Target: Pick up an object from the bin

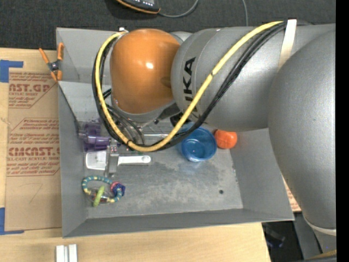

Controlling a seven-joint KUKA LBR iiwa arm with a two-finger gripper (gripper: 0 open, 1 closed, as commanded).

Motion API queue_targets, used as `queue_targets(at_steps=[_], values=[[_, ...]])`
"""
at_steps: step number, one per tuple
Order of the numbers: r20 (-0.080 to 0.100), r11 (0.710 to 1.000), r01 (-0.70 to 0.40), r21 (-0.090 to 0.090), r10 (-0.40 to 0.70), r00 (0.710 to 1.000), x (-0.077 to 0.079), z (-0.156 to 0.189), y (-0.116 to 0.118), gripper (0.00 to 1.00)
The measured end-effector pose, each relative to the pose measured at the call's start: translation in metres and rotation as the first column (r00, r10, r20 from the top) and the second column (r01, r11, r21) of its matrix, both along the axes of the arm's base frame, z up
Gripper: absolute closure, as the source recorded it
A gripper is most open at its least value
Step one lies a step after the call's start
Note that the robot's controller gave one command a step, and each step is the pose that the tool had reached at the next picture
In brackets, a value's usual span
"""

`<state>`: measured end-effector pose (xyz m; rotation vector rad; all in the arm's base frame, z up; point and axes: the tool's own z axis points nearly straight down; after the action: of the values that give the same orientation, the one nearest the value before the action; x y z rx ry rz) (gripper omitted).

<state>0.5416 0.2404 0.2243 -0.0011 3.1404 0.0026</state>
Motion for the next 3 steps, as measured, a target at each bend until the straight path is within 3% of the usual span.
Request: queue_targets(at_steps=[1, 2, 3], values=[[-0.001, 1.0, -0.009, 0.002, 0.009, 1.0, 0.009, -0.134, -0.047, 0.0], [0.004, 0.999, 0.043, 0.004, -0.043, 0.999, -0.018, -0.062, -0.012, 0.0], [0.003, 1.0, -0.007, 0.004, 0.007, 1.0, 0.011, -0.146, -0.05, 0.0]])
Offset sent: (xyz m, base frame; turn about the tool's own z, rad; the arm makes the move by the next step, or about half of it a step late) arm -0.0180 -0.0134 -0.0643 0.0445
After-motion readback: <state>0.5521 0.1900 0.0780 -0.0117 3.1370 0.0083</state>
